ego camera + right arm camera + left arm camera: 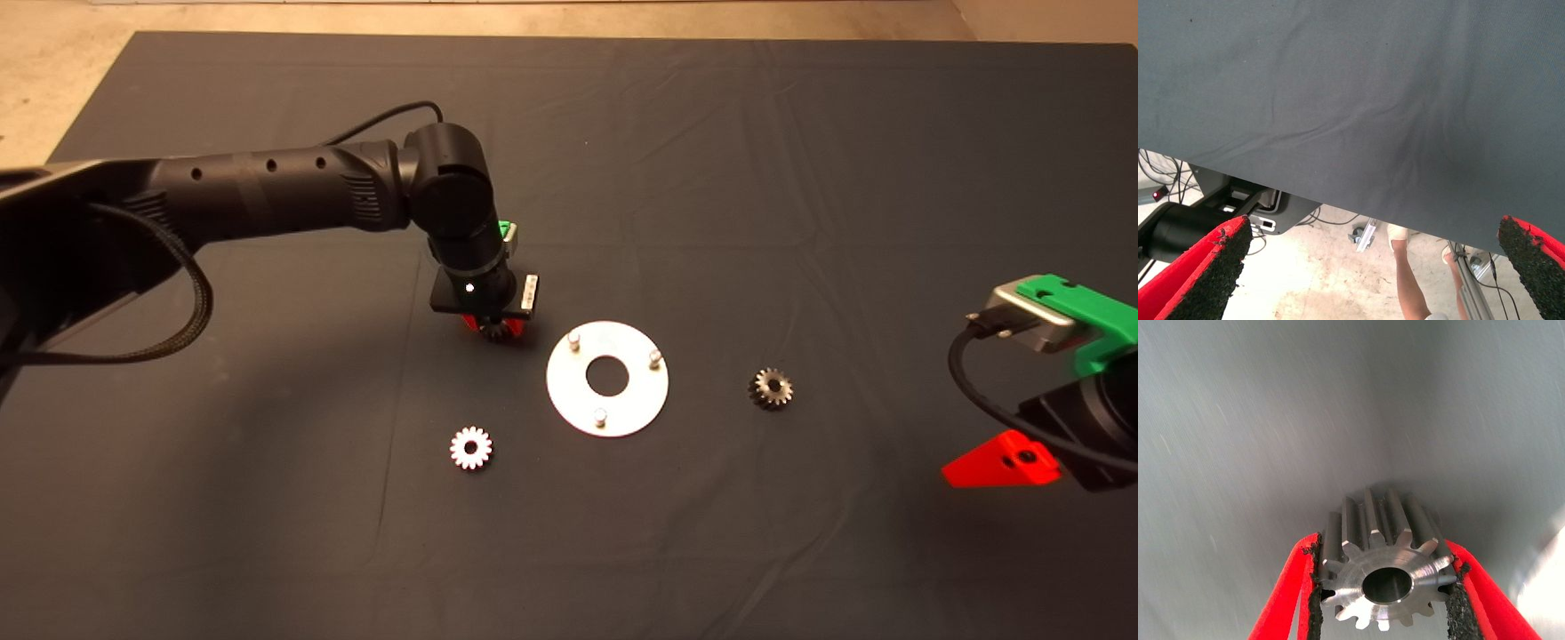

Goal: Install three planetary gears onto the carrier pins

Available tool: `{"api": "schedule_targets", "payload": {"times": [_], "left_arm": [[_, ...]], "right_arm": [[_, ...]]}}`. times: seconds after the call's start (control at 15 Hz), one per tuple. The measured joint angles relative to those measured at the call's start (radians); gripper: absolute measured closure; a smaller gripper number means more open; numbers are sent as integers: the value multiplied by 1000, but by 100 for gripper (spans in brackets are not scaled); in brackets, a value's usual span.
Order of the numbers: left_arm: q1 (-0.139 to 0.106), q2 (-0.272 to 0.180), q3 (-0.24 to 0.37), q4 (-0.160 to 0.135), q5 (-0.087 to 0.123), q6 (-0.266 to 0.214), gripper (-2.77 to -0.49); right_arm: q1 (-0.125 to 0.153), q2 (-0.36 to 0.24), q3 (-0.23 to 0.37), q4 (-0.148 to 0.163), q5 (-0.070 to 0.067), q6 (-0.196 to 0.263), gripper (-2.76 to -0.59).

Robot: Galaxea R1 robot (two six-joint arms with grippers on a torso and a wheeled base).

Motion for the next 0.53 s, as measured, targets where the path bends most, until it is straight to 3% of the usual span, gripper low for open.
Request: {"api": "schedule_targets", "payload": {"times": [0.13, 0.27, 0.53], "left_arm": [[-1, 0, 31, 0, 29, -21, -96], [-12, 3, 59, 0, 70, -63, -96], [-39, 3, 98, 0, 77, -108, -96]], "right_arm": [[0, 0, 0, 0, 0, 0, -275], [0, 0, 0, 0, 0, 0, -275], [0, 0, 0, 0, 0, 0, -275]]}}
